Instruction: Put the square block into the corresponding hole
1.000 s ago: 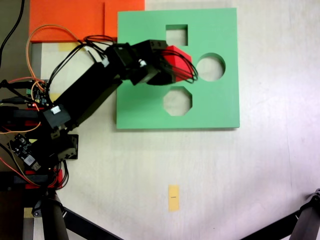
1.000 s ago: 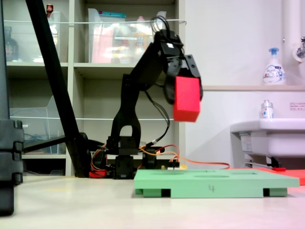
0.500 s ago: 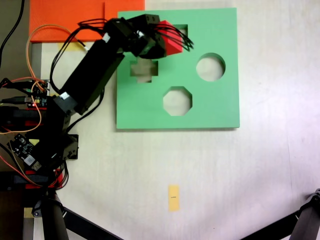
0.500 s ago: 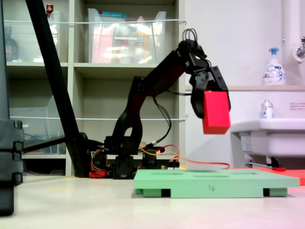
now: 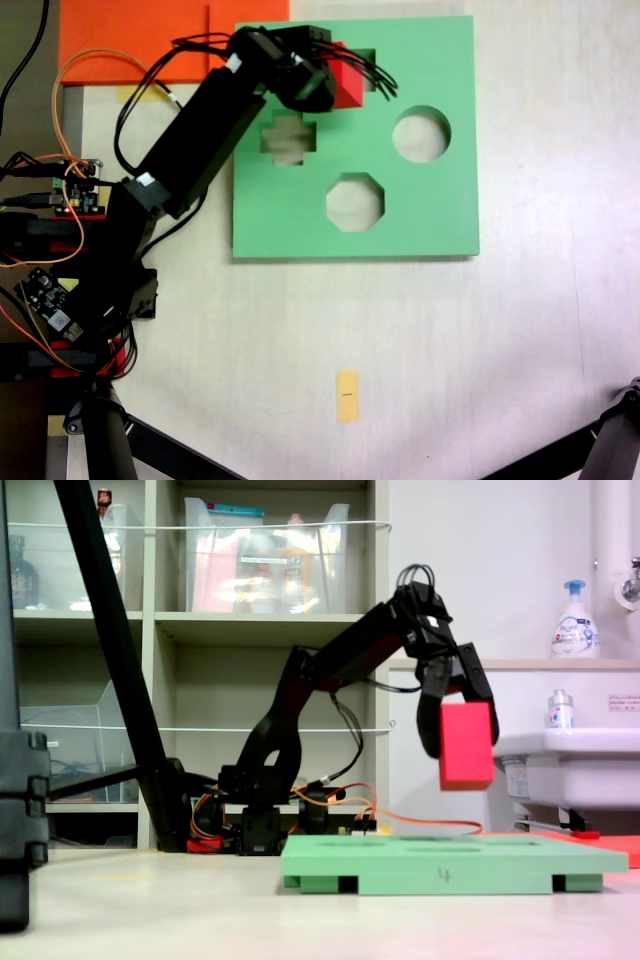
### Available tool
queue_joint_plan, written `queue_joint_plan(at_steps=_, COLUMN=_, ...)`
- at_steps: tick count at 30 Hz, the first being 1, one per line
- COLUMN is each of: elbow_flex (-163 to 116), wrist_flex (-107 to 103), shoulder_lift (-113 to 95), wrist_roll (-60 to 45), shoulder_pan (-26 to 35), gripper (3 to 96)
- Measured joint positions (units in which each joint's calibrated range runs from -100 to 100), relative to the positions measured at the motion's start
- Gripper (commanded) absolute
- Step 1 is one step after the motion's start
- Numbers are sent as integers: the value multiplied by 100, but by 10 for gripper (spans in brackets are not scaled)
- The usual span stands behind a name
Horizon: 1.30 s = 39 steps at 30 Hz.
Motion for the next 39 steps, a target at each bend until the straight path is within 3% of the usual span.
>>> queue_joint_plan(at_steps=39, elbow_flex=69, wrist_flex=1126, shoulder_lift=1655, wrist_roll=63, shoulder_pan=161, gripper=213)
